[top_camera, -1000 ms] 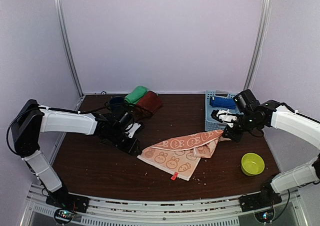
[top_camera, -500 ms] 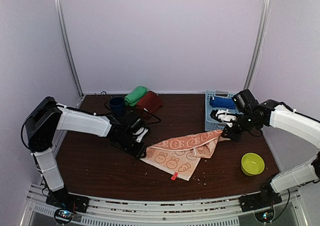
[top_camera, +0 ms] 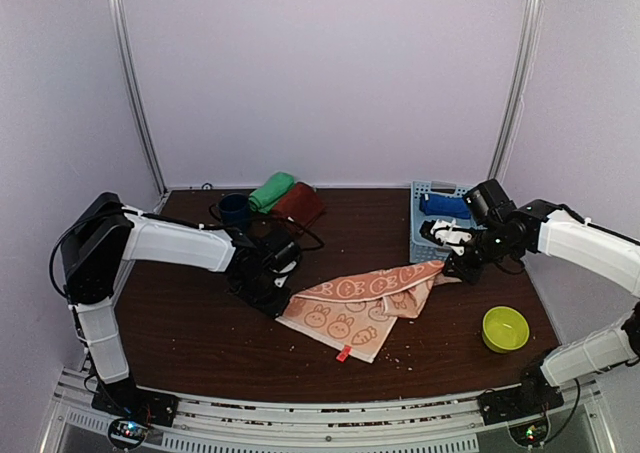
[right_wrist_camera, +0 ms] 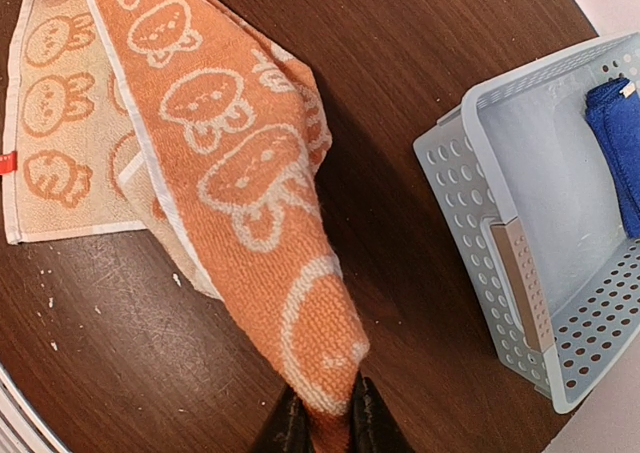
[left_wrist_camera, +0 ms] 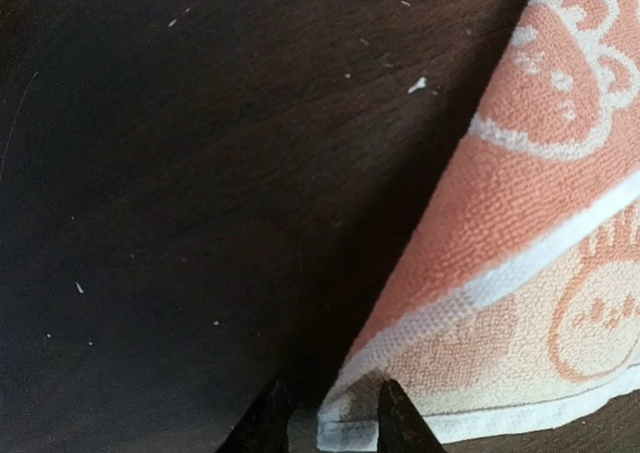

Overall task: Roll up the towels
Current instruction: Adjust the towel at the center of the board.

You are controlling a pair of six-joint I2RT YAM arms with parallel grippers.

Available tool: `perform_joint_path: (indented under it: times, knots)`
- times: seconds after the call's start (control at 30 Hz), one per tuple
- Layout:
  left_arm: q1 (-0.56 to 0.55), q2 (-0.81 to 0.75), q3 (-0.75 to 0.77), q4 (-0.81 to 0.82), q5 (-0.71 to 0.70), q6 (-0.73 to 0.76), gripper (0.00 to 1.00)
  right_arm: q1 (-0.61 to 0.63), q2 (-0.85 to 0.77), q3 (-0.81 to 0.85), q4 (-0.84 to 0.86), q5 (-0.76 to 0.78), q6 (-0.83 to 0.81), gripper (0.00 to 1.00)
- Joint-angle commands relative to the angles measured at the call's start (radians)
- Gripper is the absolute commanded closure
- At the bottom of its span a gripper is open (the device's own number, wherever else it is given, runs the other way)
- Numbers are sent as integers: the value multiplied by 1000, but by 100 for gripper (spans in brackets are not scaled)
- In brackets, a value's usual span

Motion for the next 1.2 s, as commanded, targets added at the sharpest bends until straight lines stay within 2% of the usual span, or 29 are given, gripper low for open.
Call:
perform_joint_path:
  times: [0.0,0.13,0.2,0.3,0.4,0.53,0.73,0.83,0.9,1.0,1.17]
  knots:
    - [-25,31,-1,-92,-2,-22,68,-1,6,32,20,3,10,83]
    - [-64,61,31,-90,6,-35,68,-1,7,37,24,-7,13,83]
    - [-76,95,42,-98,10,-33,72,-1,8,37,27,-13,13,83]
    - [-84,132,29,-107,-21,-29,86,-1,11,48,23,-25,19,83]
    - [-71,81,4,-89,-75,-21,100,-1,22,80,35,-34,40,84]
    - [-7,-29,76,-157,-211,13,100,-1,92,204,58,-15,116,86]
    - [64,-281,338,-292,-476,114,100,-16,128,417,66,7,137,91]
    - [64,-360,469,-341,-482,186,100,-19,104,504,36,-24,123,94]
    - [64,-392,501,-375,-427,196,100,-20,73,503,30,-81,125,94]
    - [63,-424,438,-405,-337,157,100,-18,39,412,40,-195,119,91]
    - [59,-522,177,-333,-224,98,100,38,78,316,0,-261,71,84]
